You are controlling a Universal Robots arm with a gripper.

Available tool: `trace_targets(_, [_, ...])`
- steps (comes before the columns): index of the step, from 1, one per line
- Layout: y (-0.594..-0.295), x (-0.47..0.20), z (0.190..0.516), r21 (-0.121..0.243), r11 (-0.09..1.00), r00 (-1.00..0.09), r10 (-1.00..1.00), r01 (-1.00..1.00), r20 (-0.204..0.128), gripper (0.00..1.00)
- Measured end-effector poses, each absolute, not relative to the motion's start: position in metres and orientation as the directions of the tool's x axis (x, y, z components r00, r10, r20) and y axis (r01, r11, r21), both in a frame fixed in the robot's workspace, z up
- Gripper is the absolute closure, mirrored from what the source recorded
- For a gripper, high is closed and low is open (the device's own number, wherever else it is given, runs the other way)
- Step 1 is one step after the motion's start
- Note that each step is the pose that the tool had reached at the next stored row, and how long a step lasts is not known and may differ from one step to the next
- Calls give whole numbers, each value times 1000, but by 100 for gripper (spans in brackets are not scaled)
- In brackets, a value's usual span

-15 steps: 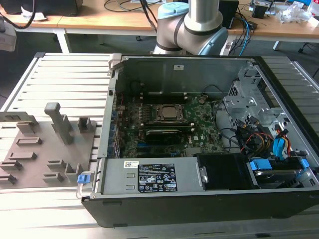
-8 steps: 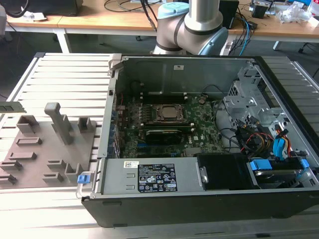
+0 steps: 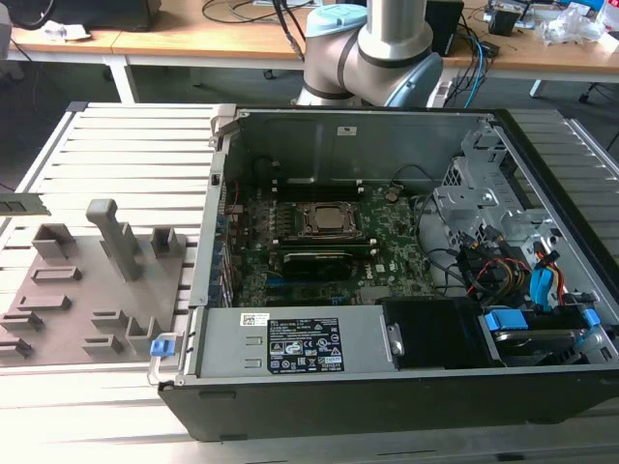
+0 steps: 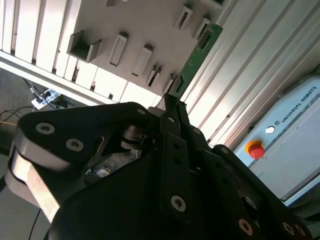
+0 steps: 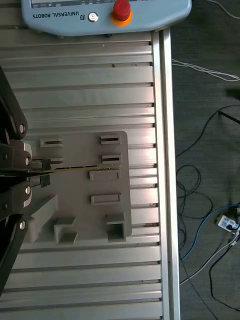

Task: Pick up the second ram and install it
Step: 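Pick up the second ram and move it above second insertion slot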

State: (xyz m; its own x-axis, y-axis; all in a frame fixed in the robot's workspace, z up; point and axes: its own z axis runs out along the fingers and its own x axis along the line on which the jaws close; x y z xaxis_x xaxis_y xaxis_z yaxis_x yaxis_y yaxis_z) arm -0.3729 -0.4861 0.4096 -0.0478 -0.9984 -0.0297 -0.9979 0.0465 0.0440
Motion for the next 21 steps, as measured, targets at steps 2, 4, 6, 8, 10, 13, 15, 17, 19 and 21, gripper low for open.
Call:
trace_targets(2, [-486,-359,410,44,47,-48,-998,-998,-29,86])
trace_targets(4, [-486,-347,410,44,47,-48,-998,-998,-29,86])
trace_targets(6, [-486,-339,410,44,46,-48,-998,-998,-29,86])
trace_targets(8, [-486,-332,410,44,47,-48,-998,-998,-29,86])
trace_targets(10, [-486,-322,410,44,47,-48,-998,-998,-29,86])
trace_targets(13, [-486,-313,410,44,46,-48,-998,-998,-29,86])
trace_targets(15, [-486,-306,410,44,47,-48,-998,-998,-29,86])
trace_targets(17, [-486,-298,410,44,47,-48,-998,-998,-29,86])
trace_targets(19, [-486,-289,410,44,46,-48,-998,-998,-29,86])
trace_targets(21, [-485,-274,410,44,47,-48,-998,-998,-29,86])
